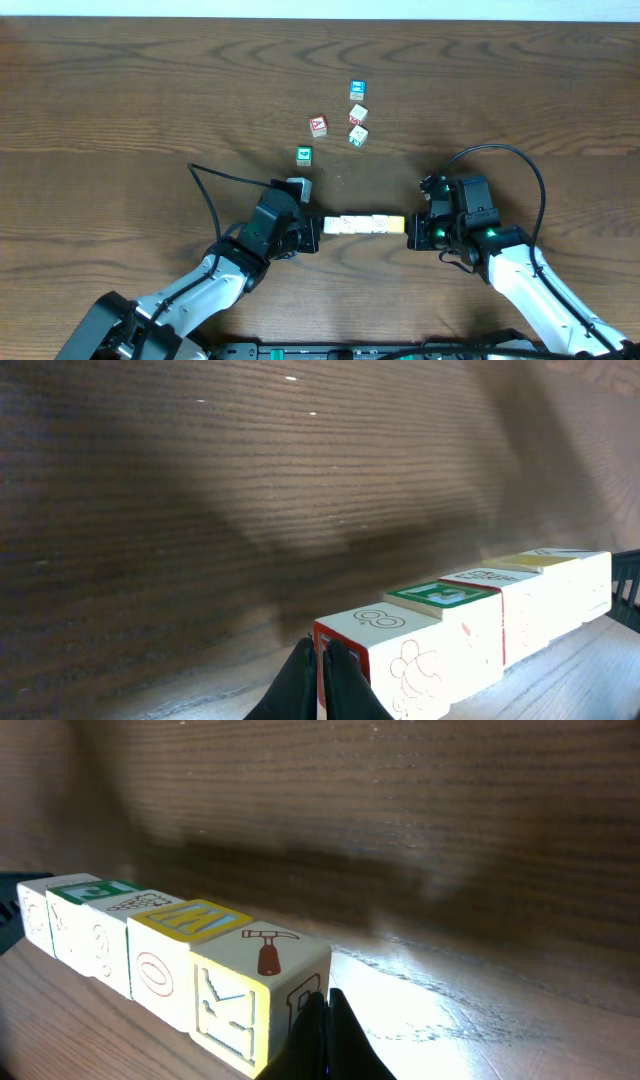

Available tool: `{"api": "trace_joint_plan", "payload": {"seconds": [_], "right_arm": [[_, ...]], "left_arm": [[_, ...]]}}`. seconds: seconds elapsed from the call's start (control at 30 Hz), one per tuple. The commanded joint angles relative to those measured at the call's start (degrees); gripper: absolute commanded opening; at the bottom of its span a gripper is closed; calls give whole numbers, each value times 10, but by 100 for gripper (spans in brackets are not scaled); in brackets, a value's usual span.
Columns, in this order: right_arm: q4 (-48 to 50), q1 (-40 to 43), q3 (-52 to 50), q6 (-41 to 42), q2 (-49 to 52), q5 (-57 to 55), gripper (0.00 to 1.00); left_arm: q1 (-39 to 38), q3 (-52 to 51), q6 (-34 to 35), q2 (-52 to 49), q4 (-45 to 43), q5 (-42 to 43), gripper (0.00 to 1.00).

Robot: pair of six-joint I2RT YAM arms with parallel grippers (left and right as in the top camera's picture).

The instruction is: Lift 5 blocks

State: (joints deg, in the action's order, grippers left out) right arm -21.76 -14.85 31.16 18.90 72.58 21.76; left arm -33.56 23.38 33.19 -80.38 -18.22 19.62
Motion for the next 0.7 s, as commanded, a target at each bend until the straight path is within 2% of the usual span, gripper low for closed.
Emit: {"api": "trace_joint_plan", "payload": {"seconds": [0.0,0.67], "right_arm": [[13,-29,25,-1,-11,163,1],[12,-29,25,-1,-11,163,1]], "left_arm": [[-23,43,5,15,-22,113,7],[-23,50,5,15,-22,113,7]]}}
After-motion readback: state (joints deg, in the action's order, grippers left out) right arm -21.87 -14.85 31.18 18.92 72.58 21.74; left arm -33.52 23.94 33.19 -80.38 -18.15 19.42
